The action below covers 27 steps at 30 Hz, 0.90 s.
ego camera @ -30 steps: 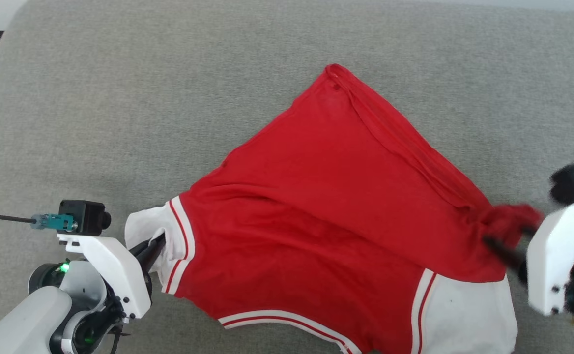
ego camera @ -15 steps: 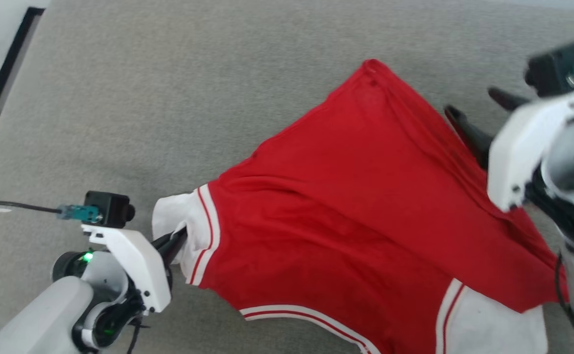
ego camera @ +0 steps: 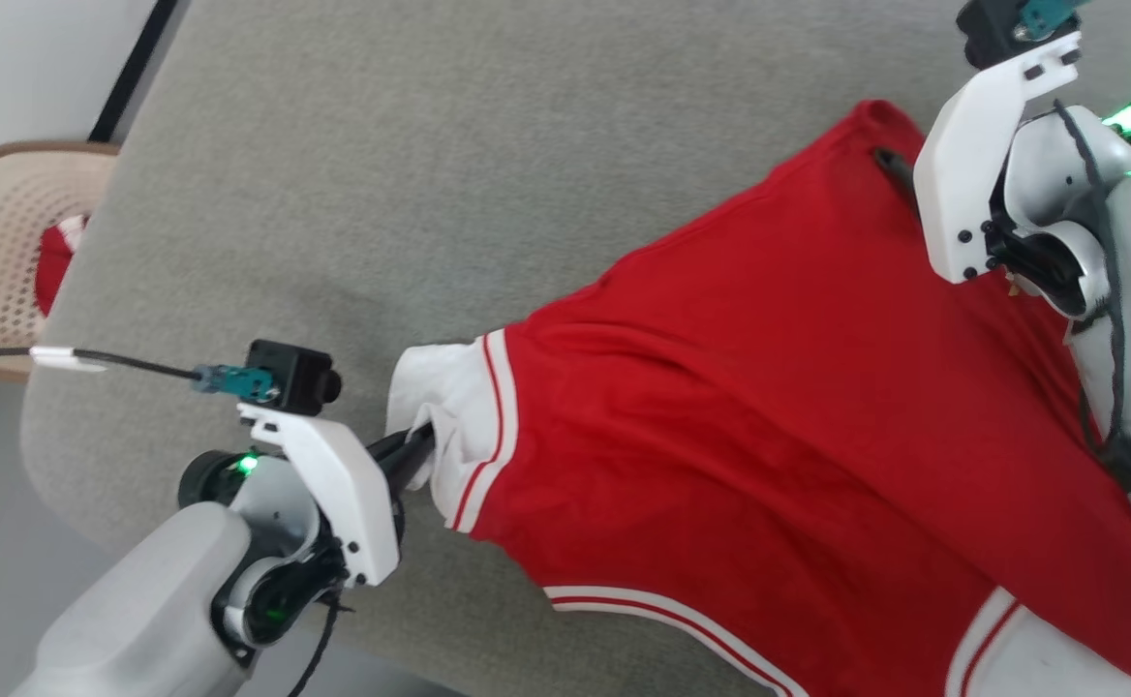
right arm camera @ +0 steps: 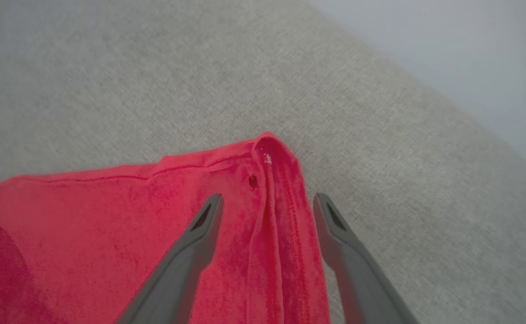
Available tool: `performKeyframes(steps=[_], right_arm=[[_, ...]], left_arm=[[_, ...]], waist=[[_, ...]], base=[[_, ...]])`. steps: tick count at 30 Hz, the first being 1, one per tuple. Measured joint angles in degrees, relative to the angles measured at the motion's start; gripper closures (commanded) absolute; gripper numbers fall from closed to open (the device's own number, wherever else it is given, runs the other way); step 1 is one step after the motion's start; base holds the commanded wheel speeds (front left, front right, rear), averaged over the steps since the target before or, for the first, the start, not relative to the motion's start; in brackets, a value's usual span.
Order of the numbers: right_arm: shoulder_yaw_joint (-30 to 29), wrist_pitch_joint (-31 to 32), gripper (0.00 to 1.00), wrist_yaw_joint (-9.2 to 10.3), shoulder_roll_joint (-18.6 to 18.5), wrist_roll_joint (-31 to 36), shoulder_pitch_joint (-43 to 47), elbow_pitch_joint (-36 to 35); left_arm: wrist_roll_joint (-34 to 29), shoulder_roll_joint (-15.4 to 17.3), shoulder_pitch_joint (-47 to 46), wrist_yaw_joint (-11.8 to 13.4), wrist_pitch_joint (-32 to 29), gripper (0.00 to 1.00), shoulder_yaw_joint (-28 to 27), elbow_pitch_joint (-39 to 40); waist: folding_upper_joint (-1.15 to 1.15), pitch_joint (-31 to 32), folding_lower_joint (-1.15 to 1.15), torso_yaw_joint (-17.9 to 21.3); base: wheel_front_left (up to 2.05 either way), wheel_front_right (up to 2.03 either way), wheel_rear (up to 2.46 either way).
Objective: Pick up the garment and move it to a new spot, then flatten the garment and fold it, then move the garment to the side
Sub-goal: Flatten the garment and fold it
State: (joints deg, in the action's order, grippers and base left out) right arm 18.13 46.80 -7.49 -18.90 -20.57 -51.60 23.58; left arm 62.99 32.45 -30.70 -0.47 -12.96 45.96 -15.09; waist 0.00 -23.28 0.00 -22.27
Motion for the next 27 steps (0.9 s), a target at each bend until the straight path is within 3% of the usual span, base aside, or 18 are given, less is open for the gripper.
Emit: performKeyframes(steps=[7,12,13,14,15,21,27], right_arm=[[4.44,-0.21,0.00,-0.01,-0.82,0.44,-5.32,14.84],[7.58,1.87,0.00,0.01,-0.41,-1.43,-8.06,19.81],[8.31,2.30,0.18,0.03,-0.38,-2.13,-8.61,20.54],[8.99,2.58,0.76,0.03,-0.48,-2.61,-9.14,21.17],[9.37,2.68,1.00,0.09,-0.58,-3.47,-9.53,21.67],[12.63,1.59,1.00,-0.01,-1.12,-9.20,-10.59,21.57],[14.78,-1.01,1.00,-0.02,-4.35,-13.51,-10.82,18.01]], left_arm=[[-0.34,-2.75,-2.28,-1.91,-0.02,1.00,1.07,-3.13],[-0.40,-3.63,-3.13,-2.60,0.03,1.00,1.35,-4.70],[-0.41,-3.72,-3.27,-2.75,0.09,1.00,1.38,-5.08],[-0.42,-3.79,-3.40,-3.04,0.19,1.00,1.43,-5.38],[-0.43,-3.85,-3.53,-3.09,0.19,1.00,1.45,-5.78],[-0.45,-2.66,-5.20,-3.69,-0.67,1.00,1.24,-7.22],[-0.53,1.97,-8.38,-3.77,-3.88,1.00,0.14,-6.08]], waist=[[0.00,-1.78,0.00,-2.84],[0.00,-2.32,0.00,-3.44],[0.00,-2.36,0.00,-3.46],[0.00,-2.36,0.00,-3.41],[0.01,-2.34,0.00,-3.34],[0.00,-1.64,0.00,-1.80],[0.00,-0.17,0.00,1.05]], base=[[0.00,0.00,0.00],[0.00,0.00,0.00],[0.00,0.00,0.00],[0.00,0.00,0.00],[0.00,0.00,0.00],[0.00,0.00,0.00],[0.00,0.00,0.00]])
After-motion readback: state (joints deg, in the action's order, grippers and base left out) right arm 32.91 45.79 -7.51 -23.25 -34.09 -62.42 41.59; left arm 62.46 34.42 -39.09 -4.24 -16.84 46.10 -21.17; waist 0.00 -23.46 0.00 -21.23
